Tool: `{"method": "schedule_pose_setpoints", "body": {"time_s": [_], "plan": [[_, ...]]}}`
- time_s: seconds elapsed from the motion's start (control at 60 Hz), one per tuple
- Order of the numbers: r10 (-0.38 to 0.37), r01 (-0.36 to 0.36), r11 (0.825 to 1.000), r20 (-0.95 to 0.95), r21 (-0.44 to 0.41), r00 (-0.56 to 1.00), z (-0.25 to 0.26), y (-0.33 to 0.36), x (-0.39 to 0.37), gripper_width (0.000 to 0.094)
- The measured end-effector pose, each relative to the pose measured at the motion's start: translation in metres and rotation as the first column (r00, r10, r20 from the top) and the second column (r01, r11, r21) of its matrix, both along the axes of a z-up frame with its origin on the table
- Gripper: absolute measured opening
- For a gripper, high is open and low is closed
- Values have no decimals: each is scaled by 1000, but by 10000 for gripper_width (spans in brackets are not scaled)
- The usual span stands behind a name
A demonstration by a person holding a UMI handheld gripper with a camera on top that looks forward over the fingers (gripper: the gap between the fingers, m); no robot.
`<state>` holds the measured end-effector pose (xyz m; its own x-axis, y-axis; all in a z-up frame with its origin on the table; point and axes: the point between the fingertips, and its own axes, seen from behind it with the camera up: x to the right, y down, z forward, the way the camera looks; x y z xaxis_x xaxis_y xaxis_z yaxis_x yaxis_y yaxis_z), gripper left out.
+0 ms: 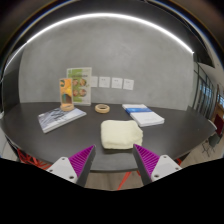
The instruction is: Fold towel
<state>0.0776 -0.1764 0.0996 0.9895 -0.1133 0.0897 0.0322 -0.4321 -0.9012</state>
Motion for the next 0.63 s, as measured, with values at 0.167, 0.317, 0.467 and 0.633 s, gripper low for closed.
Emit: {"method": "schedule_pose_setpoints", "body": {"time_s": [0.167,0.317,0.467,0.633], "plan": [[117,-117,992,-2,49,993,26,-72,-107,783],[199,-202,978,58,52,978,37,-123,-168,781],[233,-239,970,100,51,967,41,-150,-185,784],[232,-232,973,51,-3,971,17,-146,-162,789]]}}
